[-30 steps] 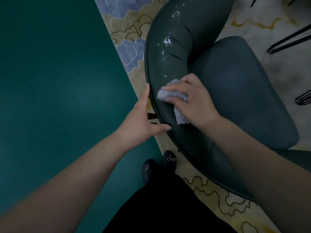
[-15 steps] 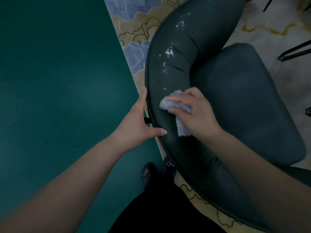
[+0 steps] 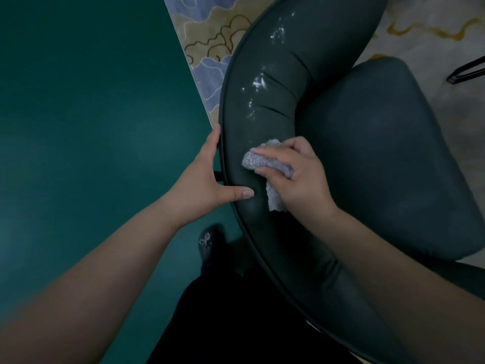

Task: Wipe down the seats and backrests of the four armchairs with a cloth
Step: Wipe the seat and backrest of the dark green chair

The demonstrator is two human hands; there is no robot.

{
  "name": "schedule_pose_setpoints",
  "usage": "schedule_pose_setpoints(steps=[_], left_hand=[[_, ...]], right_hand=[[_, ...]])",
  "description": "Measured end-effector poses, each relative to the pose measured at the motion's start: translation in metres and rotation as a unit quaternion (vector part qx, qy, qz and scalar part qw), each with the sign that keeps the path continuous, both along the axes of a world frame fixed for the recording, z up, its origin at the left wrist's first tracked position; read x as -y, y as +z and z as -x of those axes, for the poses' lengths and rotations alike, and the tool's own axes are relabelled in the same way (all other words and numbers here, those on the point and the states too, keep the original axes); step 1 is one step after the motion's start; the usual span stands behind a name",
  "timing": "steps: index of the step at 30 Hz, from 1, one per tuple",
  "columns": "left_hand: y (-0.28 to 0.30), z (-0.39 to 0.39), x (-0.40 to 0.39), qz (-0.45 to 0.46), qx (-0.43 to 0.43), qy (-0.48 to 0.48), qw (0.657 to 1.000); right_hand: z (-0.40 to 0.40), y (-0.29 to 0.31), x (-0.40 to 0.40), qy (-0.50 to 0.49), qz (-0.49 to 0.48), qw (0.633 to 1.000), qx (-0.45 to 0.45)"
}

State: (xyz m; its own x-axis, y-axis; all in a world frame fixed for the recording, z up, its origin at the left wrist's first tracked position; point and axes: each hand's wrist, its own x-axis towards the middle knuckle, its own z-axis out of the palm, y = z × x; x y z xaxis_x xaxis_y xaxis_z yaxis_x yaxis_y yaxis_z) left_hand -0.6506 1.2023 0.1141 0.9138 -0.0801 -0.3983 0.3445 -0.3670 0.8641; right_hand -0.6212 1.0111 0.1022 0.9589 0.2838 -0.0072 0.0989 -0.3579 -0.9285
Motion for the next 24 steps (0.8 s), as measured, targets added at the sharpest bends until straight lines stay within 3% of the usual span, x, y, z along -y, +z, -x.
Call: schedule_pose_setpoints(steps=[5,10,16,24], left_hand=[[0.001,-0.022,-0.012,-0.011,-0.010,-0.016,1.000],[0.005,-0.057,-0.026,-0.006,-0.005,-0.063,0.998],[0.007,-0.094,-0.038,0.012,-0.009,-0.120,0.993],[0.001,-0.134,-0.049,0.004,-0.020,-0.186,0.982]], right_hand=[[-0.044,0.003,-0.028,-0.030,0.026,0.999,-0.004],[-0.015,0.002,-0.023,-0.033,0.035,0.999,0.019],[-0.063,0.001,-0.051,-0.111,0.043,0.993,0.025],[-0.059,-0.001,-0.055,-0.160,0.076,0.984,0.035]])
